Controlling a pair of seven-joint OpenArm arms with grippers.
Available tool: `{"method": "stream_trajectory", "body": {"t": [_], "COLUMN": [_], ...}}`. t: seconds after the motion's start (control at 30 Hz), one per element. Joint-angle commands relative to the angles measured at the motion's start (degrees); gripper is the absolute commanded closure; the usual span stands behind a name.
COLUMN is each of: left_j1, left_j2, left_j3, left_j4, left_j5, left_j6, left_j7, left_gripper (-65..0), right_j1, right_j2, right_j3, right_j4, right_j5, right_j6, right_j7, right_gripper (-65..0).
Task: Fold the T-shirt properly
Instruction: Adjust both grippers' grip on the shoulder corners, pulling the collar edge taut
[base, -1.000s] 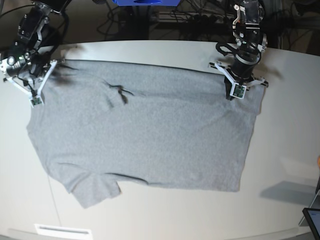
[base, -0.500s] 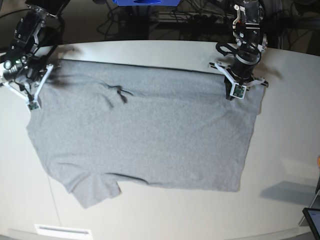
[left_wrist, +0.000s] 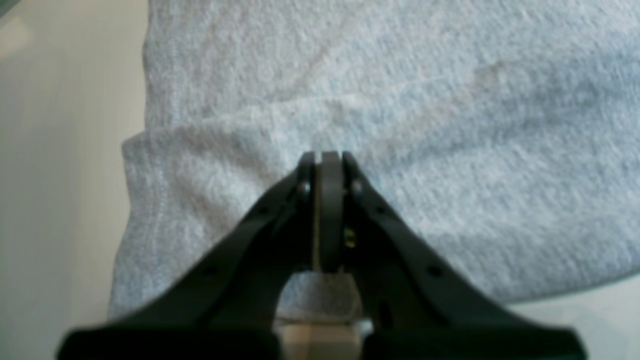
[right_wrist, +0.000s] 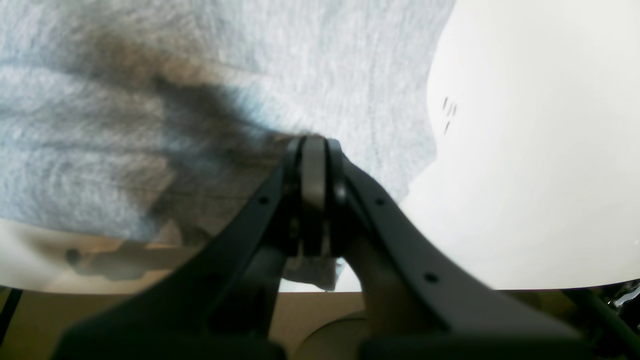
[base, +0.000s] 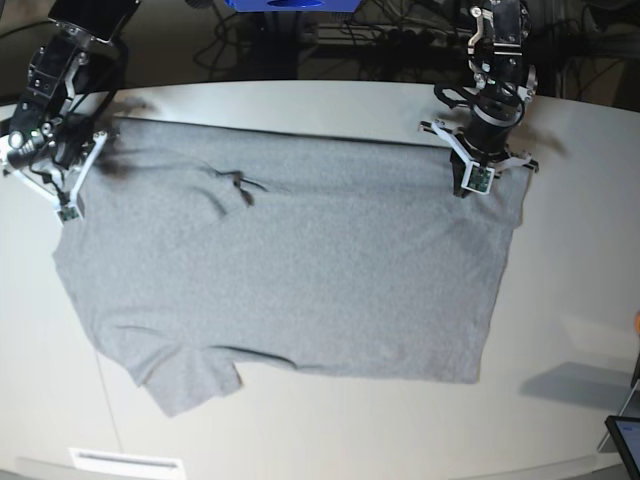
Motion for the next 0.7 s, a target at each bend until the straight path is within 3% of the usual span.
{"method": "stream_trajectory", "body": {"t": [0.0, 0.4, 0.6, 0.67], "left_j1": [0.3, 0.3, 0.3, 0.3], "left_j2": [-0.6, -1.3, -1.3, -1.3], "left_j3": [-0.4, -0.5, -0.5, -0.5], "left_j4": [0.3, 0.6, 2.2, 3.4], "left_j5": [0.6, 0.6, 0.6, 0.6], "left_j6": [0.5, 0.5, 0.5, 0.5], "left_j7": [1.8, 1.8, 1.8, 1.8], "left_gripper": [-2.7, -2.7, -2.7, -2.7], "right_j1": [0.7, 0.6, 0.7, 0.7], "right_j2": [0.7, 0.8, 0.9, 0.9], "right_j3": [0.1, 0.1, 0.0, 0.0], "right_j4": [0.7, 0.6, 0.7, 0.8], "right_j5": [-0.4, -0.4, -0.4, -0.4], "right_j6": [-0.1, -0.1, -0.1, -0.1], "right_j7": [1.1, 2.6, 2.9, 5.5], "right_gripper": [-0.9, -2.2, -24.1, -24.1]}}
